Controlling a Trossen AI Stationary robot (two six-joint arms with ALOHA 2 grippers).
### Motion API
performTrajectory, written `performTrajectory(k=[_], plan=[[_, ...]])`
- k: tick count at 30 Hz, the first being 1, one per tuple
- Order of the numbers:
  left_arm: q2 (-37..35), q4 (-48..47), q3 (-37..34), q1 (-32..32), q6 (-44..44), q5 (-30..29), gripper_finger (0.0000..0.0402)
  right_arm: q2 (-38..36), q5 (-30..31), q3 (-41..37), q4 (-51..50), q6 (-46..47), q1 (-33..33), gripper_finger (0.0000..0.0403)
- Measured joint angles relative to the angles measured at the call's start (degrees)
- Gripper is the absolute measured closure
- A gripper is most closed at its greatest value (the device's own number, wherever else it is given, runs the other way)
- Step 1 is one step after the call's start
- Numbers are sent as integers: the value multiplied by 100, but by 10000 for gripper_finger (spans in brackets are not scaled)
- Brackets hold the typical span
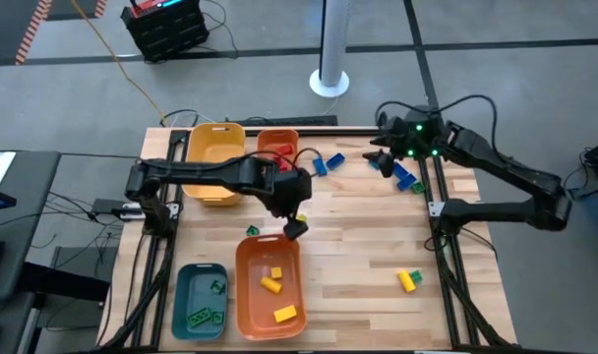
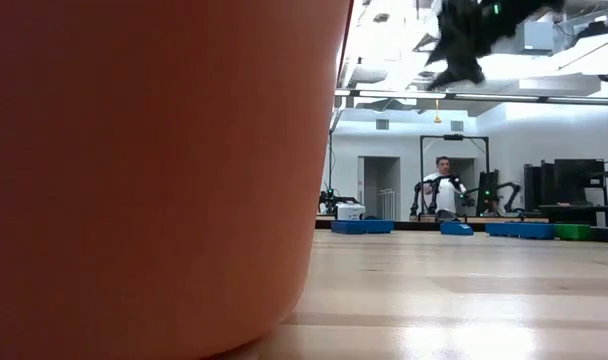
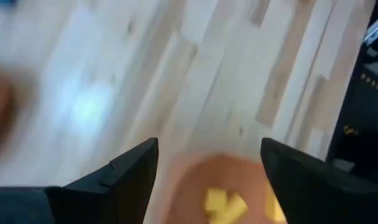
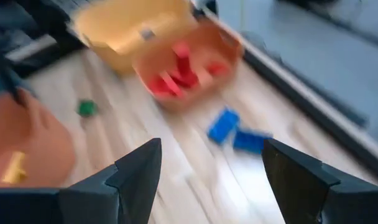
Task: Sort blocks
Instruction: Put the blue game piece into the yellow bin
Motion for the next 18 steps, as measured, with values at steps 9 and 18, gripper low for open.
performTrajectory(k=[9, 18], plan=[[2, 794, 0, 1121, 1975, 311, 154, 863, 488, -698, -469, 589, -979, 113], [-17, 905, 0, 2102, 3456, 1385, 155, 2320, 925, -697, -859, 1009, -1857, 113]])
